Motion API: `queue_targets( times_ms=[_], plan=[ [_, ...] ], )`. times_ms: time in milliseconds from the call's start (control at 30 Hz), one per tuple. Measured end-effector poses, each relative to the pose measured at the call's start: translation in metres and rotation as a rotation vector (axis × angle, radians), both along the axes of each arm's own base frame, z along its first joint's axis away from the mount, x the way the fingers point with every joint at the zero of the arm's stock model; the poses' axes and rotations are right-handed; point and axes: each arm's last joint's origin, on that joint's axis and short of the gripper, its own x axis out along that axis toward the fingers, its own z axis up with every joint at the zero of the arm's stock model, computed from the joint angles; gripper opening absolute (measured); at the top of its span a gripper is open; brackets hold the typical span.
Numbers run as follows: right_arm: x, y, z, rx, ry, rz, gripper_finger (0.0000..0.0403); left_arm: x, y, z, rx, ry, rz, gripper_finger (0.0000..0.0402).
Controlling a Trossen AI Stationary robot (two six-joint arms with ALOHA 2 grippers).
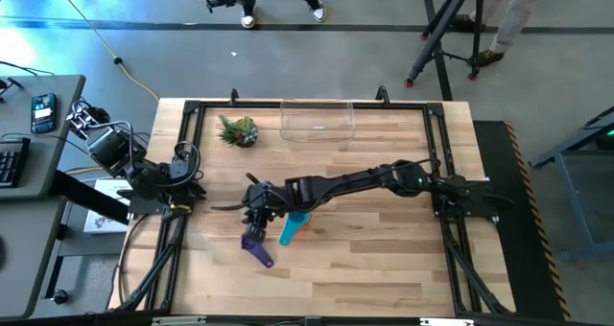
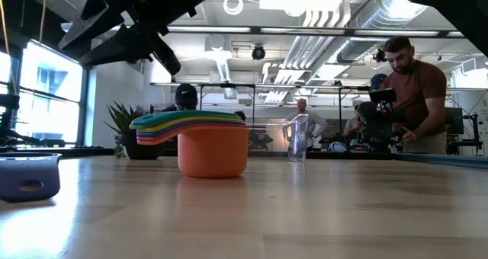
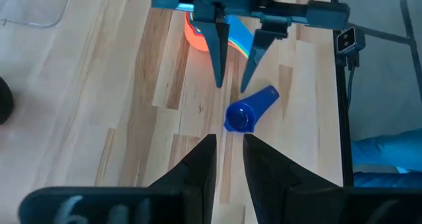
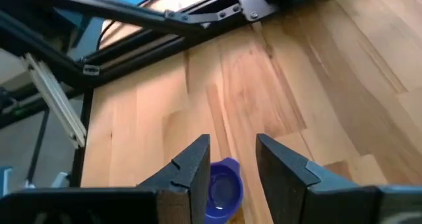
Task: Nest measuring cups in basket
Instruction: Stack the violet measuring cup on top of the light blue measuring cup
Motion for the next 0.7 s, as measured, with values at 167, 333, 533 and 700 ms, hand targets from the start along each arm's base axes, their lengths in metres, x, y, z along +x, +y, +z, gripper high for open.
queue_targets(
  times_ms=[167, 333, 533, 700],
  plan=[
    [0.001, 0.001, -0.004, -0.036, -0.013, 0.031, 0.0114, 0.000, 0.001, 0.000, 0.013, -0.011, 0.013, 0.0065],
    [0.008, 0.003, -0.020, -0.025, -0.021, 0.055, 0.0114, 0.001, 0.000, 0.000, 0.007, -0.012, 0.023, 0.0065],
    [0.010, 0.014, -0.038, 0.018, 0.004, 0.091, 0.0114, 0.001, 0.001, 0.000, -0.005, -0.016, 0.049, 0.0065],
    [0.011, 0.022, -0.049, 0.013, 0.024, 0.125, 0.0114, 0.001, 0.001, 0.001, -0.012, -0.024, 0.077, 0.0065]
  ],
)
